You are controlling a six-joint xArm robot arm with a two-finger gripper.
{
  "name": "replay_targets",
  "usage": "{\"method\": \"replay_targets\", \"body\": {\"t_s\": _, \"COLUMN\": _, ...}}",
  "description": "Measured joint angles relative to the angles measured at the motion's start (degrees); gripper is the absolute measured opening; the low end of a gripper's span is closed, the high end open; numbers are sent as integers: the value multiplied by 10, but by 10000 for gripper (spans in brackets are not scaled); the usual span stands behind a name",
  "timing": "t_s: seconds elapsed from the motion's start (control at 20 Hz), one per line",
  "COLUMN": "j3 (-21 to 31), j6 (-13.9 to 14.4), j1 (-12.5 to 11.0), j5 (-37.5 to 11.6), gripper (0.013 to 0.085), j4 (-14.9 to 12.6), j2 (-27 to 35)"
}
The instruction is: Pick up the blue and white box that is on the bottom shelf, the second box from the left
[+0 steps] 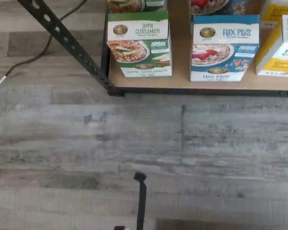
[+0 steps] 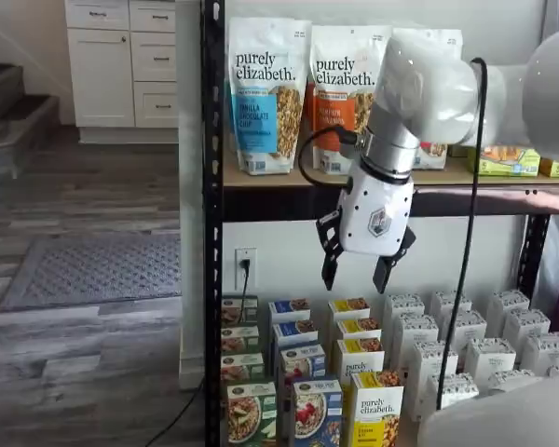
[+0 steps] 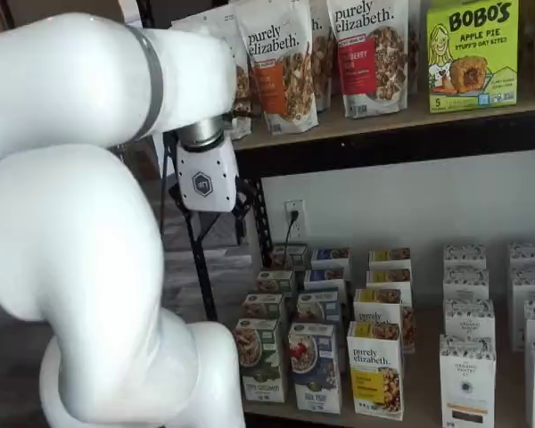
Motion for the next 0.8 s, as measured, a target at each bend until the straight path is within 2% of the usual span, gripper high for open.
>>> {"method": "replay_targets", "body": {"t_s": 0.25, "j3": 15, "j6": -5, "j1": 0, "j5": -42, "gripper": 850, "j4": 4, "j2": 34}}
{"method": "replay_targets", "body": {"t_s": 0.4, "j3": 21, "j6": -28, "j1": -16, "j5": -58, "gripper": 850, "j4": 15, "j2": 57}}
{"method": "replay_targets", "body": {"t_s": 0.55, "j3": 26, "j6": -43, "j1": -29, "j5": -73, "gripper": 850, "j4": 15, "j2": 74}}
{"method": "replay_targets", "body": {"t_s": 0.65, "j3": 36, "j6": -61, "j1": -44, "j5": -100, "gripper": 850, "j4": 16, "j2": 92}}
{"method": "replay_targets", "body": {"t_s": 0.8, "j3": 42, "j6": -68, "j1": -52, "j5": -121, "gripper": 850, "j4": 9, "j2": 106}}
